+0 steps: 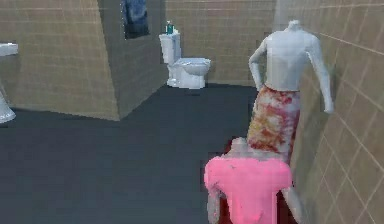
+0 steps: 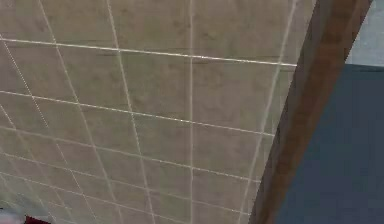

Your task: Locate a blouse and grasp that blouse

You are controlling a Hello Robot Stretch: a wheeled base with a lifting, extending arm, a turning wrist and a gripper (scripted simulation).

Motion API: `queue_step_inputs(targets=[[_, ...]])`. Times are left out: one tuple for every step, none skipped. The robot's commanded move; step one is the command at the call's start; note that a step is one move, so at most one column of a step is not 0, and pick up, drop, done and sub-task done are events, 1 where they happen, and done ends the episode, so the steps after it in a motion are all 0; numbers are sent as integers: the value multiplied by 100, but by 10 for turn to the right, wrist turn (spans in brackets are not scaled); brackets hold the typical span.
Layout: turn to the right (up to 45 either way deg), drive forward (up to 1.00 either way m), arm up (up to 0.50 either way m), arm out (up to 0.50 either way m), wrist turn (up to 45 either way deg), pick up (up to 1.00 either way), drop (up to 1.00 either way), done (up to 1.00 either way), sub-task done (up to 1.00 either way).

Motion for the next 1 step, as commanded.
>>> queue_step_inputs(targets=[[-450, 0, 0, 0, 0, 0, 0, 0, 0]])
